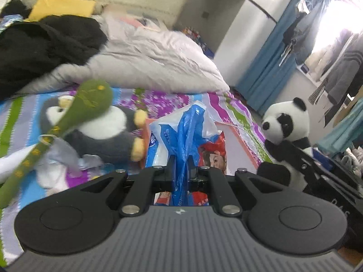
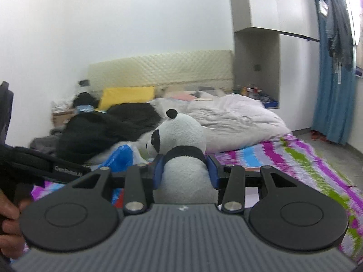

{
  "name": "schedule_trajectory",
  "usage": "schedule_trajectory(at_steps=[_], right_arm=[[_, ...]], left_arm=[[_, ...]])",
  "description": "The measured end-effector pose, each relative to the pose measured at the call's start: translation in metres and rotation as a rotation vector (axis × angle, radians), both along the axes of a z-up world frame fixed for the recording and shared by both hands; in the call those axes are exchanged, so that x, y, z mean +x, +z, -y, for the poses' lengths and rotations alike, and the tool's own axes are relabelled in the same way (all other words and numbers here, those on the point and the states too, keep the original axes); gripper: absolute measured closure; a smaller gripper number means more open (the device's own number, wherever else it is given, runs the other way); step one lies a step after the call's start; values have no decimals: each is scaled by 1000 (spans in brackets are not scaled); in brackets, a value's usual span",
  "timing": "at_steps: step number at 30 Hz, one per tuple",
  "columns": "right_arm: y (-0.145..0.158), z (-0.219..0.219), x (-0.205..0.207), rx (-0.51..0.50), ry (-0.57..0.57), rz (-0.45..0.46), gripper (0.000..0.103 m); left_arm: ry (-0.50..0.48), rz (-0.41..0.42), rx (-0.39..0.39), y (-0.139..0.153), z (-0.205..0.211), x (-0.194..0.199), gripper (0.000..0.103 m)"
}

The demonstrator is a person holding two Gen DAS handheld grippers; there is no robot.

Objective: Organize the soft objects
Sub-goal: 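Carry blue bag and panda plush over the orange box with both tools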

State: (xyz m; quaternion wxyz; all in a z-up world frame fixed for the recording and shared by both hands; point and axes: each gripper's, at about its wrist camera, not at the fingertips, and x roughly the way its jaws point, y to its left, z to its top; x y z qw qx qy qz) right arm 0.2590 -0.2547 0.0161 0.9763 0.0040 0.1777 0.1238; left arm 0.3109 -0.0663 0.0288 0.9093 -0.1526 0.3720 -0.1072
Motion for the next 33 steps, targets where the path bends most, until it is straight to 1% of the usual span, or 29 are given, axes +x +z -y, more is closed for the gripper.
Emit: schedule_trajectory(at_steps=[2,3,6,10,12,14,16,20,23,26,27,28,29,30,31,33], right_arm=[[-3,9,13,-44,-34,-22,59],[-8,14,22,-57,-50,-47,59],[-25,29,47,-32,-83,-149,59],[-58,50,76,-37,-123,-279,59],[-78,58,87,-35,-144,-345,59],[-97,68,89,-39,-169,-402,59],[-112,73,91,-52,-176,-446,59],[-137,81,95,-82,-190,-497,59],[-148,85,96,-64,-185,-527,58],[-156,83,98,-76,-185,-540,60],[-158,83,98,-73,-190,-544,56],[-158,84,98,-68,-193,-546,50],[-158,85,98,-63,-194,-548,47],[-158,85,99,-60,-195,-547,45],[-157,85,99,-58,-192,-543,45],[-156,87,99,-54,-188,-540,45]], left_arm=[[-19,-24,8,-10,16,21,93],[-32,-39,14,-17,25,30,93],[-78,-102,36,-39,55,57,93],[-115,-185,75,-74,83,83,93],[-125,-242,76,-91,92,97,93],[-140,-301,72,-109,99,110,93],[-161,-339,91,-123,104,120,93],[-179,-368,144,-144,114,127,93],[-179,-393,154,-155,114,132,93],[-182,-410,161,-162,113,133,92],[-184,-413,167,-163,112,133,90],[-185,-420,176,-165,112,133,79],[-185,-422,178,-166,111,134,63],[-183,-415,177,-165,110,134,56],[-185,-400,179,-164,109,134,54],[-185,-376,195,-159,108,131,54]])
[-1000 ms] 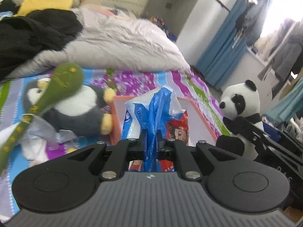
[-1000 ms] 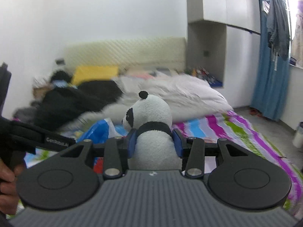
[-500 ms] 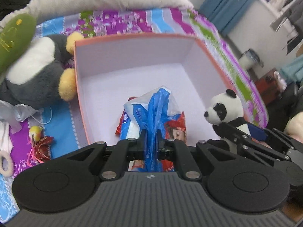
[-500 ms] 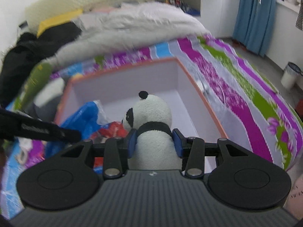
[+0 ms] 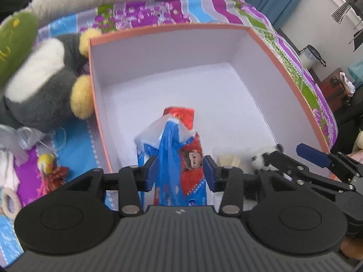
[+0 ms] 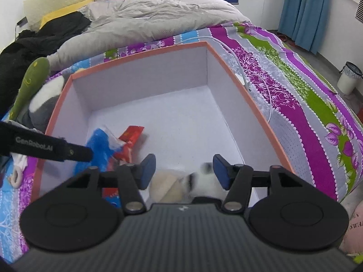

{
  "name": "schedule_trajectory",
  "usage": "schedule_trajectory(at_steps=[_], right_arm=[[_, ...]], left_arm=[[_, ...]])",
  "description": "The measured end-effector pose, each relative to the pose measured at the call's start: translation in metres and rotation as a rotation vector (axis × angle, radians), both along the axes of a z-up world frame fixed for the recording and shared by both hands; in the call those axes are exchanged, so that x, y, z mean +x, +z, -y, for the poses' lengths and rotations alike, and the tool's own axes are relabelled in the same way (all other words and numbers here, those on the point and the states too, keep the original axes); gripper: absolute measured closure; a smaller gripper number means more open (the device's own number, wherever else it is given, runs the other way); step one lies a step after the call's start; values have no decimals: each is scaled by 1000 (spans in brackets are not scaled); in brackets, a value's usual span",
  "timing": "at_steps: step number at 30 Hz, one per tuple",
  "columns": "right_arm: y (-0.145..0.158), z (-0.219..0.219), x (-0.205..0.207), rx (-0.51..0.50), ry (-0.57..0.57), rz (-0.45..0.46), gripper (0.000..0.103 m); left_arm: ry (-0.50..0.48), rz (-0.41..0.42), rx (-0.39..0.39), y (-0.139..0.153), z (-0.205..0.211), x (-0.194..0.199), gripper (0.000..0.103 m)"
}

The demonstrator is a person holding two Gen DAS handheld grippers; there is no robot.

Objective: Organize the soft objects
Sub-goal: 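Carry blue bag and panda plush over the orange box with both tools, then open both tools to drop the blue bag and panda into the box, then withdraw both tools from the box back toward the toy pile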

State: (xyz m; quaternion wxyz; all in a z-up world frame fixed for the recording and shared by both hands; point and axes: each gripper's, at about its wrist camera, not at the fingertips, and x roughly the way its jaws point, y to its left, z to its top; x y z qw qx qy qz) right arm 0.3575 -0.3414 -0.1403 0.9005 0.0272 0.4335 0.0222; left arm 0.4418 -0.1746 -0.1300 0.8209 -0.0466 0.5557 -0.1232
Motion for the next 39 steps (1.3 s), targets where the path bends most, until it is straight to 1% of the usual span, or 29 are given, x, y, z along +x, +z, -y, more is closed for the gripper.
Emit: schedule_trajectory(at_steps=[5,8,13,17,20,23,26,29,33,39], right_arm=[[12,1,-8,22,-5,40,45],[25,-1,-16,35,-2,88,45],[50,-10,-38,45,20,193,45],[66,-24,-59,39,52,266,45],[74,-34,-75,43,78,309,45],[80,-44,-90,54,100,340,45],[82,-54,-105,65,125,360,45],[83,-62,-116,100,147,378,45],[83,-77,-131,125,185,395,45],[76,-102,-147,127,238,380,45]], left_arm=[[-9,53,-21,19,-6,-9,54],[-19,115,-20,36,-10,-19,54],[-28,225,-22,63,-19,-44,54],[-14,308,-30,83,-32,-73,54],[5,360,-69,98,-45,-97,54],[28,418,-82,110,-57,-120,54],[39,444,-102,117,-70,-139,54],[46,469,-89,120,-84,-159,54],[57,487,-55,118,-98,-184,54],[116,495,-49,110,-124,-218,54]])
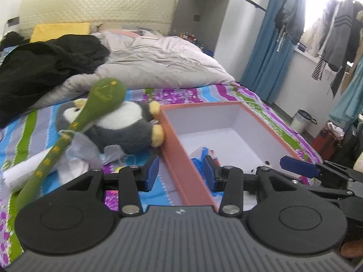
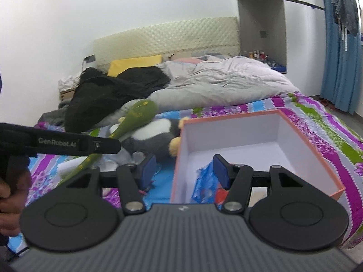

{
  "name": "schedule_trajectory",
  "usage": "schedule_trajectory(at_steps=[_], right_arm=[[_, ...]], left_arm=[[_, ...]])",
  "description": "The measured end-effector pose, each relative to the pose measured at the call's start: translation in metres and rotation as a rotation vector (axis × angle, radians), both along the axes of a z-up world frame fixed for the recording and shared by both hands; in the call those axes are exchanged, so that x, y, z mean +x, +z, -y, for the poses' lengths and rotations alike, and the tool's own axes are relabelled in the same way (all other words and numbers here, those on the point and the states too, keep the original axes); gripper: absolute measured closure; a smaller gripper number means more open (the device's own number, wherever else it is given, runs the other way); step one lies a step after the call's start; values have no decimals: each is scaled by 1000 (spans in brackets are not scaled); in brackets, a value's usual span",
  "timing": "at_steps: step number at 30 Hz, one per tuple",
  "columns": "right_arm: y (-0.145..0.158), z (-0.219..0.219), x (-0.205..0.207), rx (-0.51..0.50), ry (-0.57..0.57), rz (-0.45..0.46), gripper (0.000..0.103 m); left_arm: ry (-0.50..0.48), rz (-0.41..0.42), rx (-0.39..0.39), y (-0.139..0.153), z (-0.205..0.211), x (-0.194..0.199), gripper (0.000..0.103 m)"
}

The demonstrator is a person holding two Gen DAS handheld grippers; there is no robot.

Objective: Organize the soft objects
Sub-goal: 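Withdraw both tools from the box back toward the toy pile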

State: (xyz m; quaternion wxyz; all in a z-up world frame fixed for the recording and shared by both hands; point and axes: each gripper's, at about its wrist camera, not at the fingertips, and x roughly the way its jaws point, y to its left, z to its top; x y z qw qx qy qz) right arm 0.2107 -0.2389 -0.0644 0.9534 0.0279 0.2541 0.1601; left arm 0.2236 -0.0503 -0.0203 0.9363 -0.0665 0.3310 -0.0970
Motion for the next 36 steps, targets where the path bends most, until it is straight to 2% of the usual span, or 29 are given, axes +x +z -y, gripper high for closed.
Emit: schedule_trajectory(at_steps=[4,11,19,25,36], right_arm=[[-8,-16,-9,-8,35,-16,44],[-27,-38,-21,-13,75,-73,44],[-40,-54,-38,-73,95,-89,44],[-50,-62,-53,-76,101,-122,44],[-76,-94,-58,-111,157,-165,44]], left_arm=[[12,5,-15,-7,-16,-22,54],[73,-30,17,-25,-35,-50,54],[113,-83,-4,-46,-52,-73,54],[140,-128,-30,-62,-60,-90,54],[207,-178,-15,-91,-91,-94,54]])
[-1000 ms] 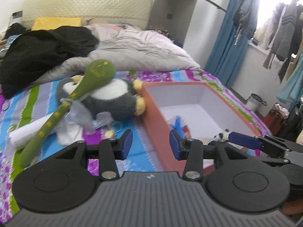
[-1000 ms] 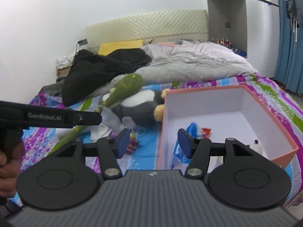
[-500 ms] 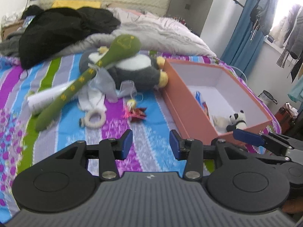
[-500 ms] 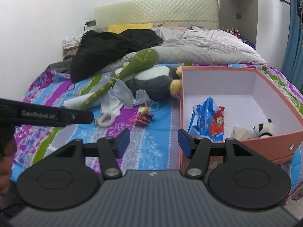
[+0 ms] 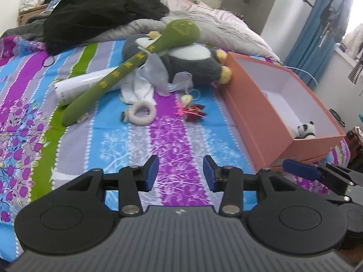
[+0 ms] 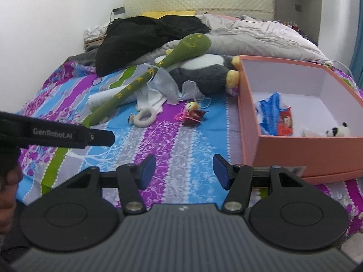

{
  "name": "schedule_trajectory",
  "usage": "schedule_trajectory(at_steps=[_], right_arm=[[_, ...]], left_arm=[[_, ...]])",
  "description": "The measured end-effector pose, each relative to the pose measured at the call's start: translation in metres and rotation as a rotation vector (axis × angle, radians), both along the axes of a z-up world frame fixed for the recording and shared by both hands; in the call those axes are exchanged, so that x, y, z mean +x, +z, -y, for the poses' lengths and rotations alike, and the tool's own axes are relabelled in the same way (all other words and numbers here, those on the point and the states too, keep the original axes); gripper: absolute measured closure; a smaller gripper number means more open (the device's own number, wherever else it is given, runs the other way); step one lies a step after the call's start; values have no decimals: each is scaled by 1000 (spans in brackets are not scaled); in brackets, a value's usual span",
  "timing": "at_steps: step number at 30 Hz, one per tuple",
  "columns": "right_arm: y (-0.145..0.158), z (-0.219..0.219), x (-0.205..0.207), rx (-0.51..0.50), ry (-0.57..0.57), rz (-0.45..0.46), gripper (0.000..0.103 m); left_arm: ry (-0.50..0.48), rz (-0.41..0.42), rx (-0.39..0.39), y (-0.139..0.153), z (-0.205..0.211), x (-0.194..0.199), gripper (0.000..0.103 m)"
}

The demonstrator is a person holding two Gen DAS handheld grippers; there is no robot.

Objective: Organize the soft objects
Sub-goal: 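Withdraw both tools from the box back toward the toy pile, then grasp the white fuzzy ring with left tool while right tool grasps the red foil candy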

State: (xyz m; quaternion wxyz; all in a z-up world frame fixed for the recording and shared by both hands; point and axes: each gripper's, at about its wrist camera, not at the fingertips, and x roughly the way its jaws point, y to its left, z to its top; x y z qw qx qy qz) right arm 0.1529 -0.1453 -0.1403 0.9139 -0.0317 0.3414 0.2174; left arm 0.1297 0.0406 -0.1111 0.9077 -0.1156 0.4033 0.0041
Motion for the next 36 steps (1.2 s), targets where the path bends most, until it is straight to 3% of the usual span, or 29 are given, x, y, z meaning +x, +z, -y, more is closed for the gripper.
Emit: schedule_trajectory(at_steps=[5,9,25,32,36], right_arm=[[-12,-15,15,-19,19,-5,45],[-18,-25,28,-36,31,4,45],[-51,-54,101,-62,25,-37,45],[-59,-63,143,-43,-25,-31,46],[-65,-66,166,-26,-86,-38,51]], left_arm=[[26,-16,0,-12,-16,13,54],[65,-33,-43,-23,-30,21,54],[112,-59,-37,-70,-67,94,54],[126,-75,-34,-93,-80,126,54],[137,-79,-29,-104,-86,141,54]])
